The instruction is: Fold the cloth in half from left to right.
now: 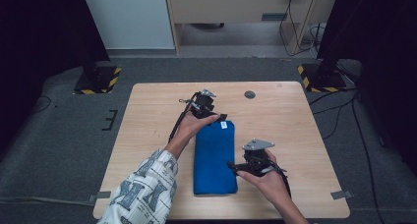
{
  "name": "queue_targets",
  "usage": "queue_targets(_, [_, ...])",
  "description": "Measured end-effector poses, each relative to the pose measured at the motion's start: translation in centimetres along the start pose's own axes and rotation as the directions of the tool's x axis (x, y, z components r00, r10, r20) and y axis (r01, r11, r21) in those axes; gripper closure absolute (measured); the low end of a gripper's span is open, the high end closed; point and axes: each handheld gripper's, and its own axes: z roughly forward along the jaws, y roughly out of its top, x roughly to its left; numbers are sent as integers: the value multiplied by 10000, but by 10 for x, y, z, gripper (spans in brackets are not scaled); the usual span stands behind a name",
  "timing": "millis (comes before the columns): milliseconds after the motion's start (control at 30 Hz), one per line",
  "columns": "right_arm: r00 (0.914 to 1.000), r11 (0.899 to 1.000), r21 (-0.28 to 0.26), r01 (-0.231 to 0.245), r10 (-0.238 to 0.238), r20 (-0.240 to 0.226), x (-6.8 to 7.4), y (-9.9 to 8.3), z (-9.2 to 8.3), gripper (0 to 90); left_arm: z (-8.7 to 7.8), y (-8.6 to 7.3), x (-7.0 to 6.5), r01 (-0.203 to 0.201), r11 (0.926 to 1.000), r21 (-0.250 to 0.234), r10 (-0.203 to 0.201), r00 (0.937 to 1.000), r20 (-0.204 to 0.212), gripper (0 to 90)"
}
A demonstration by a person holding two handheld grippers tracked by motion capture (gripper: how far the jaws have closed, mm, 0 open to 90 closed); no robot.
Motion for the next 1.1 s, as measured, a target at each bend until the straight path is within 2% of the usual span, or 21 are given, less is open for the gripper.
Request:
queue_targets(200, [9999, 9998, 174, 100, -102, 110, -18, 16, 8, 114, -15, -8, -1, -275, 9996, 66, 277, 9992, -280, 120])
queue_targets(300, [9998, 9997, 154, 194, -195, 70, -25, 23, 11, 107, -21, -11, -2, -447, 9990, 77, 449, 9984, -356, 106])
queue_targets(433, [9989, 9983, 348, 466, -469, 71, -31, 31, 13, 105, -27, -13, -4, -382, 9993, -28, 381, 9987, -337, 98])
queue_targets(567, [9964, 9945, 742, 742, -770, 356, -36, 37, 19, 108, -34, -14, -7, -579, 9983, -30, 578, 9977, -357, 97])
queue_targets(667, [9937, 9920, 787, 991, -1029, 455, -43, 43, 23, 141, -40, -14, -7, -454, 9987, -251, 445, 9983, -363, 103])
queue_targets(733, [9947, 9931, 746, 905, -939, 431, -48, 48, 26, 166, -41, -14, -6, -592, 9979, -277, 583, 9977, -340, 117])
queue_targets(867, [9977, 9966, 606, 560, -582, 348, -59, 59, 33, 209, -39, -18, -1, -718, 9974, -93, 712, 9959, -554, 117])
queue_targets(1033, [9990, 9987, 385, 339, -350, 272, -70, 75, 40, 263, -33, -25, 9, -679, 9973, 289, 697, 9952, -680, 118])
queue_targets(1100, [9989, 9981, 440, 425, -434, 188, -74, 80, 45, 280, -32, -28, 16, -393, 9992, 121, 402, 9956, -844, 125])
